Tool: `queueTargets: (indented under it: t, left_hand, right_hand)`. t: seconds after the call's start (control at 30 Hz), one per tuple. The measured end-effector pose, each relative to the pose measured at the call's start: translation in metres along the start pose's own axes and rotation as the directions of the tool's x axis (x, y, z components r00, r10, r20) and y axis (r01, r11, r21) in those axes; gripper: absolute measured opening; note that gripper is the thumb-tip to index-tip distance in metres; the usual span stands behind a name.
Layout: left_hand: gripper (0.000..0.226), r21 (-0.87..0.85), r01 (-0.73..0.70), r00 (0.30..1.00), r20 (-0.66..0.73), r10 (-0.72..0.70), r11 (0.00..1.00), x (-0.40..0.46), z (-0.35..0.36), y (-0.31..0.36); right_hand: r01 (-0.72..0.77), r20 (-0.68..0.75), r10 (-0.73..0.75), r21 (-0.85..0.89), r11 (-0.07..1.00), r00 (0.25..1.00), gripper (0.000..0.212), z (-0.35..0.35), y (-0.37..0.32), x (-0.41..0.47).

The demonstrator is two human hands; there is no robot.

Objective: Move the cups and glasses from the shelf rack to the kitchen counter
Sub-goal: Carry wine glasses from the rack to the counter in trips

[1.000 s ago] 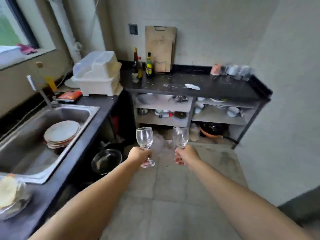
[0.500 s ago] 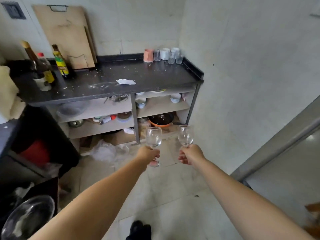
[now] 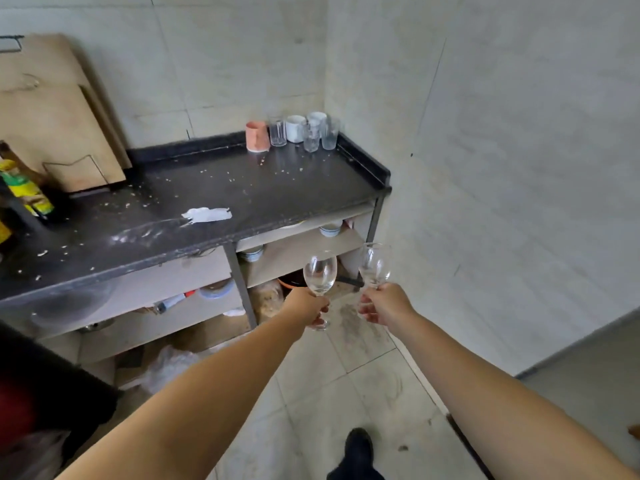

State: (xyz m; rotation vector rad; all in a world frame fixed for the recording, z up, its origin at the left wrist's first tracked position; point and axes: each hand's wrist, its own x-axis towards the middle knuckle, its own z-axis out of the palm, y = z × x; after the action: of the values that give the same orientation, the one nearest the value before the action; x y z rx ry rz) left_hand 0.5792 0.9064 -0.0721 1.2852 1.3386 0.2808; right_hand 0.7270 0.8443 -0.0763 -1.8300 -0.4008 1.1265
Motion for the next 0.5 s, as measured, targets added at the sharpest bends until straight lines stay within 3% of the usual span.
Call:
queueTargets:
  t: [0.33, 0.5]
  left_hand:
    - [0.021, -0.075, 0.012, 0.991, -0.129, -0.021, 0.997, 0.150, 0.017, 0.109]
    - [0.020, -0.092, 0.040, 0.990, -0.130, -0.051, 0.995, 0.212, 0.003, 0.149]
  right_hand:
    - [0.049, 0.058, -0.042, -0.135, 0.990, 0.997, 0.010, -0.022, -0.116, 0.160]
    - [0.053, 0.083, -0.042, -0.140, 0.989, 0.996, 0.009, -0.006, -0.158, 0.231]
